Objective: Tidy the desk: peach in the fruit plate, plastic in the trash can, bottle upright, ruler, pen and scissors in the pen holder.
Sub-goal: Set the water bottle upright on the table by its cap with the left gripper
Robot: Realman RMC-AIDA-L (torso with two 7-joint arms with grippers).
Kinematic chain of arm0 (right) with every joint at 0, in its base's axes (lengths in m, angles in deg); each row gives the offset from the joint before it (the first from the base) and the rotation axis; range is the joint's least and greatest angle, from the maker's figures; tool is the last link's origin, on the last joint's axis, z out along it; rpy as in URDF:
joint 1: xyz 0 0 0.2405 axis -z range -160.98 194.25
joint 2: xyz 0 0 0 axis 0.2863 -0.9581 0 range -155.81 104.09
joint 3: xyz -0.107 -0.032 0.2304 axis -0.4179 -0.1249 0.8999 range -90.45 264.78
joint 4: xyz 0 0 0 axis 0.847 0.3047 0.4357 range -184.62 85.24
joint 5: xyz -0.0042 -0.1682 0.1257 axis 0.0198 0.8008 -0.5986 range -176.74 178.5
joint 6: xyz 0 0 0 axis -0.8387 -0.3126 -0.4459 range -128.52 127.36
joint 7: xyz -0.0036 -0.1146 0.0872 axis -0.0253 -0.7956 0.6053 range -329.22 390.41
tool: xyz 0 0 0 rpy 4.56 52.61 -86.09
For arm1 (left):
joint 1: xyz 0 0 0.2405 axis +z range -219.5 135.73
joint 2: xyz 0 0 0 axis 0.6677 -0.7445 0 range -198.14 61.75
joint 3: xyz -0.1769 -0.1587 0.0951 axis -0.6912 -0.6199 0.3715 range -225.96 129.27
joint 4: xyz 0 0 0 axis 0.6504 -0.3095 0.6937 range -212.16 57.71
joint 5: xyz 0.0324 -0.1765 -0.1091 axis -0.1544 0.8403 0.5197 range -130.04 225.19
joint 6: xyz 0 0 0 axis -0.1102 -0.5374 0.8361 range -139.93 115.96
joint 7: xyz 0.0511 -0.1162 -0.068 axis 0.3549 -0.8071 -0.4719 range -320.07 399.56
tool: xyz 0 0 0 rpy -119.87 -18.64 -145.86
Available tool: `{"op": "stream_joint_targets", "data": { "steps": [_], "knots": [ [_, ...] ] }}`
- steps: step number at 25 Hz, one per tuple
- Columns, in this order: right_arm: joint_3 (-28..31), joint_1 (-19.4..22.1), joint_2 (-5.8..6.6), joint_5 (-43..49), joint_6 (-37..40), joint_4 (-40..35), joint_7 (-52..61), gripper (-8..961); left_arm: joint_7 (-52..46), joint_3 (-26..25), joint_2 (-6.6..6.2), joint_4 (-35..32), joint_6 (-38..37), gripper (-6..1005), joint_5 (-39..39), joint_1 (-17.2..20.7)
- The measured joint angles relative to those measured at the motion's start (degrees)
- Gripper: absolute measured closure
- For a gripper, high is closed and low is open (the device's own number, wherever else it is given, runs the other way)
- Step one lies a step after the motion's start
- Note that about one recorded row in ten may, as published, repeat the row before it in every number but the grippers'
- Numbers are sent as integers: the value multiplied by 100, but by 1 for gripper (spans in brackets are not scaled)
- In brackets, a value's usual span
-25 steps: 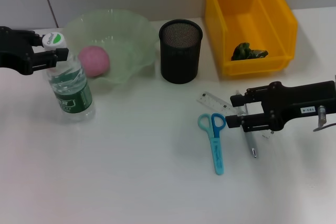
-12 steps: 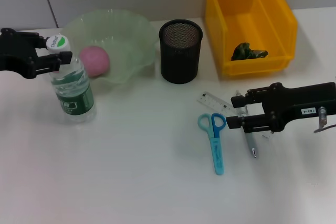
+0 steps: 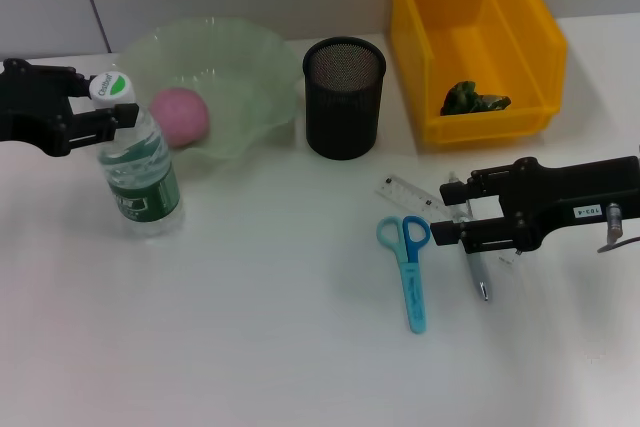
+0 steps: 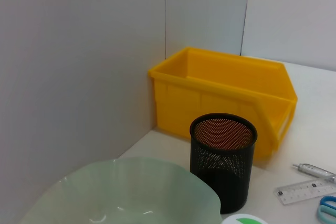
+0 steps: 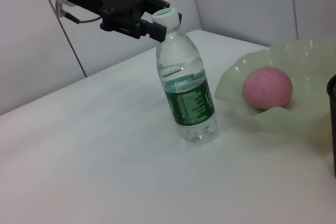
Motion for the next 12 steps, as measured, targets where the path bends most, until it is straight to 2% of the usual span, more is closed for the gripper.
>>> {"op": "stream_joint_targets", "data": {
  "steps": [12],
  "knots": [
    [0,-3,0,10,-8,11,3,325,22,14,21,4,31,565,-5,12]
  ]
}}
